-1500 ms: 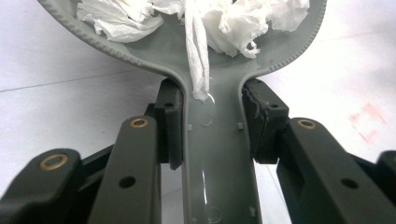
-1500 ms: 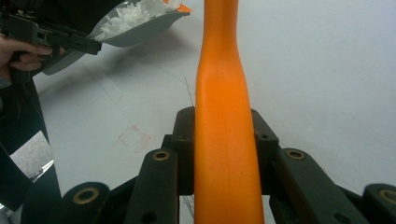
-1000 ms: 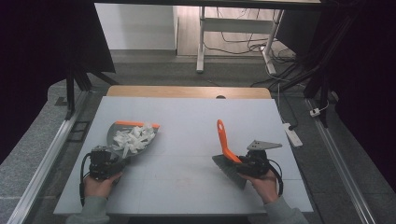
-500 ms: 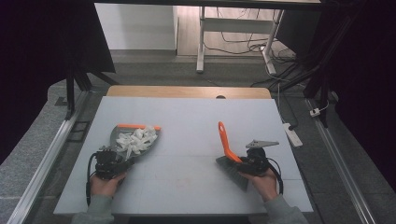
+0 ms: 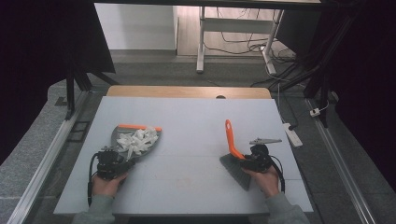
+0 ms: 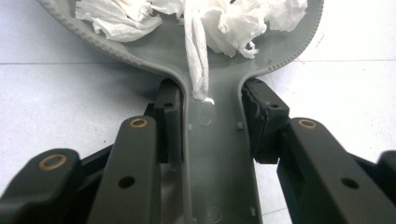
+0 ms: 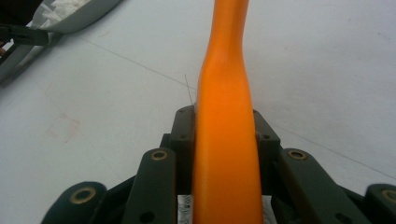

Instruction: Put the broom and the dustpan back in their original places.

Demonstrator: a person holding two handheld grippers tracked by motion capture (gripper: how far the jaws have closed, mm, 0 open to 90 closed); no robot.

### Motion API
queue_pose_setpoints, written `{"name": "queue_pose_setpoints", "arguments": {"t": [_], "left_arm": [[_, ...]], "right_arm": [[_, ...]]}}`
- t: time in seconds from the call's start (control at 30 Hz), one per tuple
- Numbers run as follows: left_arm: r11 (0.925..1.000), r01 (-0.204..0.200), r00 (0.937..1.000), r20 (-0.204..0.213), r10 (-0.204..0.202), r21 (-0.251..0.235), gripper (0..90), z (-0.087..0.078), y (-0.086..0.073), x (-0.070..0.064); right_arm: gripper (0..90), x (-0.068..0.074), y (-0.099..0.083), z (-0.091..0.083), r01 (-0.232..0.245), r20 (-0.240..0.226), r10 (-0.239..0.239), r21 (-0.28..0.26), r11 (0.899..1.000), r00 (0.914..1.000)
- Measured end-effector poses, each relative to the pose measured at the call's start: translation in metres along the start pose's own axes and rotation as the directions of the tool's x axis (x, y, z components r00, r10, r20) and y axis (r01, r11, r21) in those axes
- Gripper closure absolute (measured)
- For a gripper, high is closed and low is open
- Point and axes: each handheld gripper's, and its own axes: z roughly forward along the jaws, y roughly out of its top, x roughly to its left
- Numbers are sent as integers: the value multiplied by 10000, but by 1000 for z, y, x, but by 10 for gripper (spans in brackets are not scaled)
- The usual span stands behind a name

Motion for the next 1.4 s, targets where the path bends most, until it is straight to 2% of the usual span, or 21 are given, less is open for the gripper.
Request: {"name": "queue_pose_setpoints", "arguments": {"t": [0.23, 0.33, 0.47, 0.63, 0.73, 0.8, 1.0, 1.1, 1.17, 1.27, 1.4], "left_arm": [[10000, 7, 9999, 123, -6, -39, 603, -1, 0, 0], [10000, -21, 9999, 148, 22, -88, 596, -2, 0, -1], [9999, -115, 9998, 172, 117, -92, 582, -3, 0, 0], [9993, -284, 9995, 123, 287, -246, 480, -7, 0, -1], [9984, -434, 9990, 58, 436, -369, 421, -11, 0, -1], [9977, -509, 9987, 49, 512, -440, 395, -13, -1, -1], [9955, -747, 9972, -31, 746, -581, 364, -19, -1, 0], [9946, -845, 9964, -19, 846, -604, 353, -21, -1, -1], [9930, -1021, 9948, -93, 1017, -586, 351, -23, -1, -1], [9885, -1337, 9909, -260, 1321, -702, 348, -29, -1, -4], [9787, -1836, 9830, -242, 1821, -917, 351, -39, -1, -8]], "right_arm": [[665, -8, 1, 1, -9, 88, 8, 143, 9999, 10000], [635, -10, 2, 1, 16, 277, -22, 221, 9998, 9996], [594, -12, 3, 2, 233, 472, -248, 319, 9992, 9986], [534, -12, 4, 2, 550, 944, -586, 405, 9977, 9938], [500, -10, 5, 2, 768, 1382, -837, 542, 9956, 9869], [493, -11, 4, 3, 769, 1427, -848, 597, 9952, 9861], [472, -11, 4, 3, 750, 1621, -834, 576, 9955, 9832], [468, -11, 5, 1, 819, 2015, -887, 417, 9958, 9755], [480, -11, 5, -2, 744, 1905, -775, 235, 9970, 9786], [479, -9, 6, -6, 840, 1903, -840, 79, 9964, 9781], [479, -6, 7, -12, 1113, 1857, -1076, -96, 9937, 9767]]}}
